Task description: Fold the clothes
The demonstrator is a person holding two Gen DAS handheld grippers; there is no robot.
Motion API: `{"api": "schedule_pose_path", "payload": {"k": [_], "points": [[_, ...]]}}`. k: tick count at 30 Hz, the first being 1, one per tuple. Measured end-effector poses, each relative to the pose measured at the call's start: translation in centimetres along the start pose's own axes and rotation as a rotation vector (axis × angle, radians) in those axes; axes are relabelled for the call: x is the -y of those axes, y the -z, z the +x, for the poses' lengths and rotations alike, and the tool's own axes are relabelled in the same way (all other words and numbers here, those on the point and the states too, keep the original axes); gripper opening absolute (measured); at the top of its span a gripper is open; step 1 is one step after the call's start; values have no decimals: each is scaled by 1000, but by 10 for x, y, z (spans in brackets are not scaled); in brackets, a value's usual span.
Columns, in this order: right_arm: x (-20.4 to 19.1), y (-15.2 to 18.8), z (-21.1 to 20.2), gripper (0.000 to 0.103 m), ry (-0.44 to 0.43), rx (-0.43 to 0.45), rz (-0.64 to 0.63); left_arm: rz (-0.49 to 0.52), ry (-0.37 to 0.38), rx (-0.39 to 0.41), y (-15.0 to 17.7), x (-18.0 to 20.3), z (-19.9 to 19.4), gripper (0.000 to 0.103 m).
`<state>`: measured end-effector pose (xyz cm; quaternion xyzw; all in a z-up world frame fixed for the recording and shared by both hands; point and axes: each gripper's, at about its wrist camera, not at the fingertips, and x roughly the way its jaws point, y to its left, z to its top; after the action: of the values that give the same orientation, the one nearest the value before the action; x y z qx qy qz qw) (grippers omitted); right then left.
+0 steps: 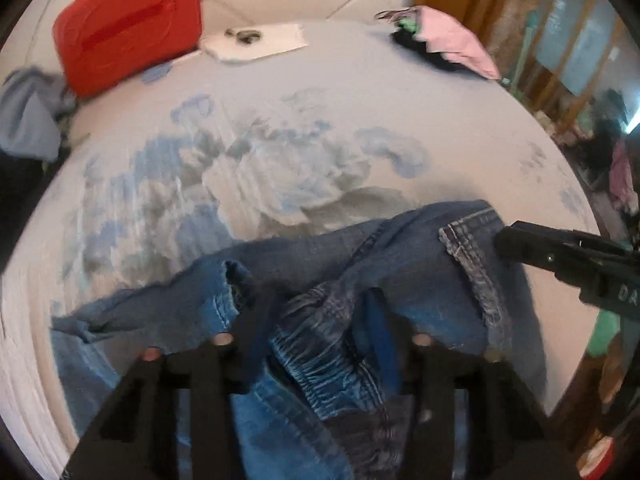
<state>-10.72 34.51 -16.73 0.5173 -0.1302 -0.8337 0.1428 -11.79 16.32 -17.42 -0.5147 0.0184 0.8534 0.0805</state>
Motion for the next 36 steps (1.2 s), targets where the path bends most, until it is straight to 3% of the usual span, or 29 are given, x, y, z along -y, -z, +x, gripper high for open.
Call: {"api": "schedule_pose_path", "payload": {"k": [1,5,7,9,11,13,16,18,20,21,23,25,27,30,33,36], "points": [[2,-2,10,24,6,-20,-6,-6,-19,-5,0,-1,6,37],[10,-6,48,22,66,-108,-21,-84,-24,-23,0,-16,23,41],[7,-5,48,22,77,-111,-49,-71,-50,-28,-3,-14,25,44],[6,-5,41,25,73,-94,-46,-64,-48,-25,-3,-12,14,44],[-1,3,13,27,62,-16,-61,-47,-33,1,1,-10,-8,44],[-9,16,-18,29,18,52,-76,-24,-14,34,7,-8,-32,54],[-15,40,-33,29,-13,45,-86,-11,37,48,19,0,-47,62],[-17,51,-27,28,-18,23,-87,20,34,24,25,8,-37,62],[-16,56,-11,21,-28,-16,-73,52,13,-16,31,14,-19,49],[-16,58,-1,21,-23,-33,-72,60,-1,-23,33,15,-13,48],[-16,61,22,21,-4,-78,-73,75,-31,-37,36,16,0,50],[-19,63,28,21,17,-67,-101,85,-56,-48,39,16,9,56],[-21,61,26,20,18,-68,-107,60,-43,-58,39,10,10,62],[-24,61,8,20,-3,-61,-93,36,-18,-45,38,6,-9,61],[-38,71,-14,20,-34,-37,-142,87,14,-18,42,19,-33,61],[-40,85,-9,20,-30,-82,-142,96,55,-64,54,29,-33,61]]}}
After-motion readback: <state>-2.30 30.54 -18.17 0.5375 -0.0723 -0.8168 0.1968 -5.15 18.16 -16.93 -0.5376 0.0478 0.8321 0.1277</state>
